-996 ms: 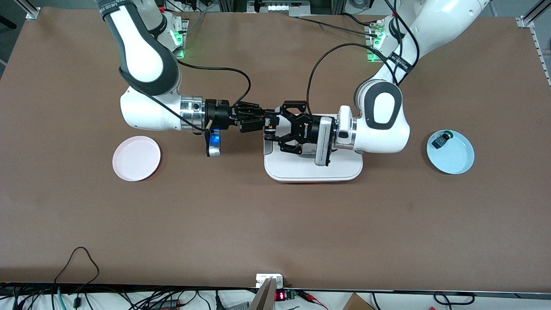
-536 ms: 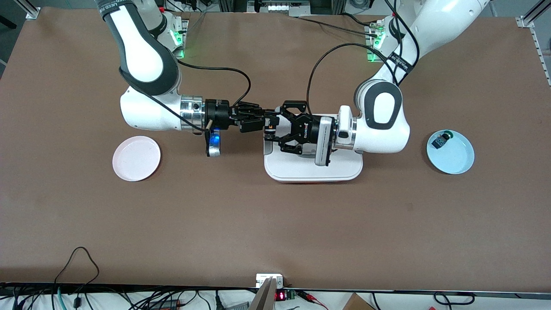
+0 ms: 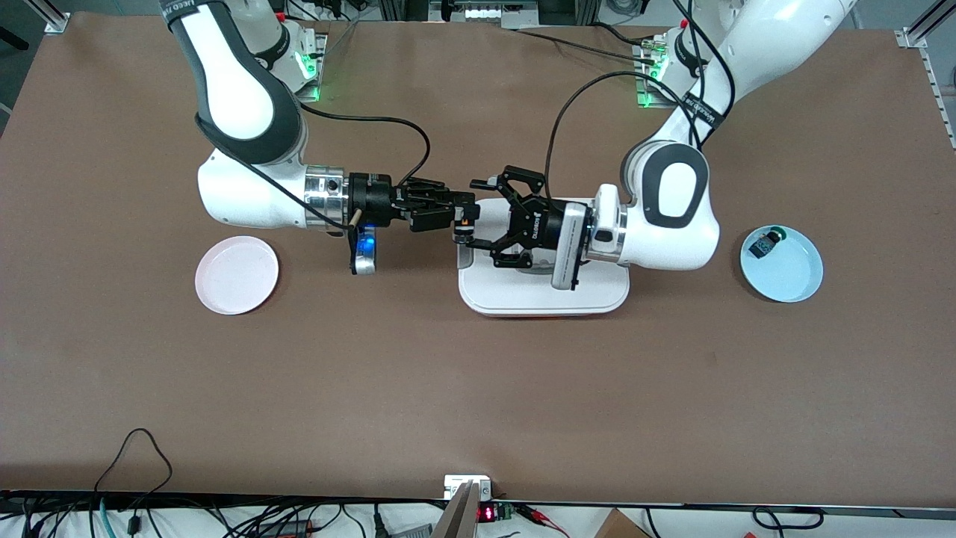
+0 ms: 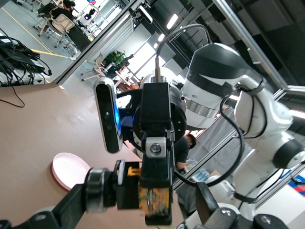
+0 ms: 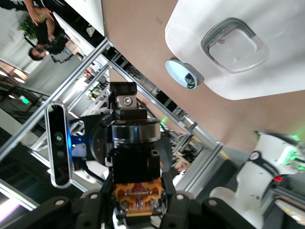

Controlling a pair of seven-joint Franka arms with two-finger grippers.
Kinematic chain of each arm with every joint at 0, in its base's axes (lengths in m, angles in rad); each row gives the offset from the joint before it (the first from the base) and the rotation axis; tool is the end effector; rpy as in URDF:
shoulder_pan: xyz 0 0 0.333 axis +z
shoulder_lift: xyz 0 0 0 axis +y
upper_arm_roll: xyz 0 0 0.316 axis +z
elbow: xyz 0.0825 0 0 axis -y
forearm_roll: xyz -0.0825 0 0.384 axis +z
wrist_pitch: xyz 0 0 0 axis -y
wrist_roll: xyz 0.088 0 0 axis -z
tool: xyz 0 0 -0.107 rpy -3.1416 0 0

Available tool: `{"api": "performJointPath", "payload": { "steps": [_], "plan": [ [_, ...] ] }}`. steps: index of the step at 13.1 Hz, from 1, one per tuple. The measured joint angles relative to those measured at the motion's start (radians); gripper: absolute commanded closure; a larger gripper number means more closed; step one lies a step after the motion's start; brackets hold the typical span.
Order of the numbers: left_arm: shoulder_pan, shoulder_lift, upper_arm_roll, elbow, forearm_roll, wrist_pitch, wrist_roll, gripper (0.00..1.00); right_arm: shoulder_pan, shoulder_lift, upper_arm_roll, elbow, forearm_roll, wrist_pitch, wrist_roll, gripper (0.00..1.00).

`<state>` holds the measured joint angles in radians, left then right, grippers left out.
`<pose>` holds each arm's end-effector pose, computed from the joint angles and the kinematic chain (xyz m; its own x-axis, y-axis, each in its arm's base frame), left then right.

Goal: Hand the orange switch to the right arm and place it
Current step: 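Open the left gripper and pull back while the right gripper withdraws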

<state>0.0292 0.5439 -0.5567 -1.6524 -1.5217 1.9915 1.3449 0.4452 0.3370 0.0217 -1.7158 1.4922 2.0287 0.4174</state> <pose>0.5982 -0.3496 0.3911 0.7244 -0.0917 0.6833 -0.6769 0.0931 0.7301 0.5740 0.3513 0.4370 0.6879 -0.1351 -0.7131 -0.7212 -0.2376 -0.6507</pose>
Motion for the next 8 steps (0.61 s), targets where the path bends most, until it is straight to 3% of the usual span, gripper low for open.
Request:
{"api": "performJointPath", "payload": {
  "steps": [2, 5, 8],
  "plan": [
    [0.042, -0.011, 0.001, 0.001, 0.033, -0.089, -0.08, 0.0, -0.037, 0.0, -0.004, 0.018, -0.091, -0.021, 0.004, 0.88],
    [0.122, -0.046, 0.001, 0.019, 0.207, -0.229, -0.298, 0.0, -0.084, 0.005, -0.009, 0.064, -0.234, -0.092, 0.003, 0.88],
    [0.195, -0.079, 0.005, 0.071, 0.397, -0.369, -0.553, 0.0, -0.091, 0.022, -0.009, 0.138, -0.473, -0.145, 0.003, 0.88]
  ]
}}
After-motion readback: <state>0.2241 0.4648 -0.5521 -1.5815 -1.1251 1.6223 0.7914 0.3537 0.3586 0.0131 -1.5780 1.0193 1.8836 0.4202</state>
